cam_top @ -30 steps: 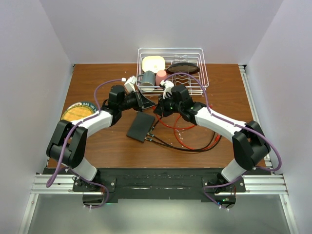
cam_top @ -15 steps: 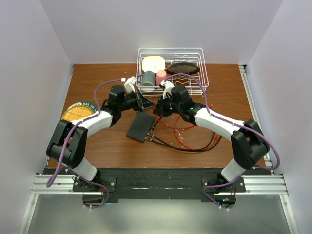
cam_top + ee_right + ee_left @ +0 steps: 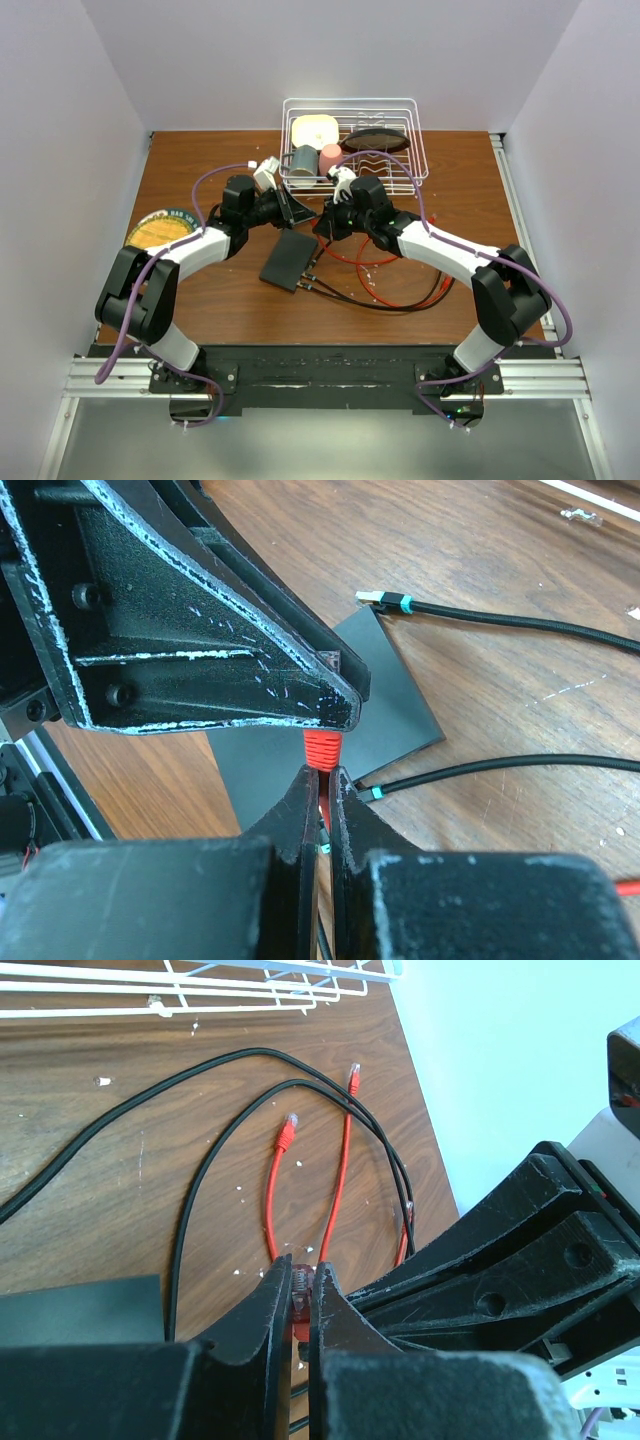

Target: Insert the plug into the switch port

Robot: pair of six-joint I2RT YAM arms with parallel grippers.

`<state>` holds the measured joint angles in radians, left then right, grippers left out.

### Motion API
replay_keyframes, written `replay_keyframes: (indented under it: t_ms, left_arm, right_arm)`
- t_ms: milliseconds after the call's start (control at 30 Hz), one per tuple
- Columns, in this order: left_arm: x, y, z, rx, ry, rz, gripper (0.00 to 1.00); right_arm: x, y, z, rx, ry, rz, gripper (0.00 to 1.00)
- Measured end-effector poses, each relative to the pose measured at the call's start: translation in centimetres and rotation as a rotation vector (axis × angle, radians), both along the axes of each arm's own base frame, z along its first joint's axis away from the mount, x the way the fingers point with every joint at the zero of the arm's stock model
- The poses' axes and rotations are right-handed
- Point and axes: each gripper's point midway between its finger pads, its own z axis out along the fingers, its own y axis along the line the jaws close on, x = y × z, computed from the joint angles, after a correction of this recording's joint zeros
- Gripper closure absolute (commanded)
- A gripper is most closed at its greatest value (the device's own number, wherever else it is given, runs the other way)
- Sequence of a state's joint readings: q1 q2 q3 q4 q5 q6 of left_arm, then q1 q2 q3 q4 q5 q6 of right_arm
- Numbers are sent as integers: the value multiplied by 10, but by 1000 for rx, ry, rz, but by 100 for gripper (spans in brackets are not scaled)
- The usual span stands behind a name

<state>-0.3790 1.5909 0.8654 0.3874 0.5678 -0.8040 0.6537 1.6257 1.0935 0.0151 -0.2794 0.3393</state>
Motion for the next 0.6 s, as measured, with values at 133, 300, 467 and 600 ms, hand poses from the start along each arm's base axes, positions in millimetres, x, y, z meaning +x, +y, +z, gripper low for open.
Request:
replay_keyframes:
  t_ms: [133, 300, 467, 600]
  left_arm:
    - [0, 0, 0, 2, -2, -2, 100]
    - [0, 0, 0, 2, -2, -1, 72]
    - [-3, -1, -2, 8, 4, -10, 20]
    - [-2, 6, -3, 39, 0, 14, 8]
  right_arm:
    - [0, 0, 0, 0, 0, 0, 100]
    - [0, 0, 0, 0, 0, 0, 100]
    - [-1, 1, -1, -4, -4, 6, 100]
    - [-5, 0, -7, -16, 6, 12, 100]
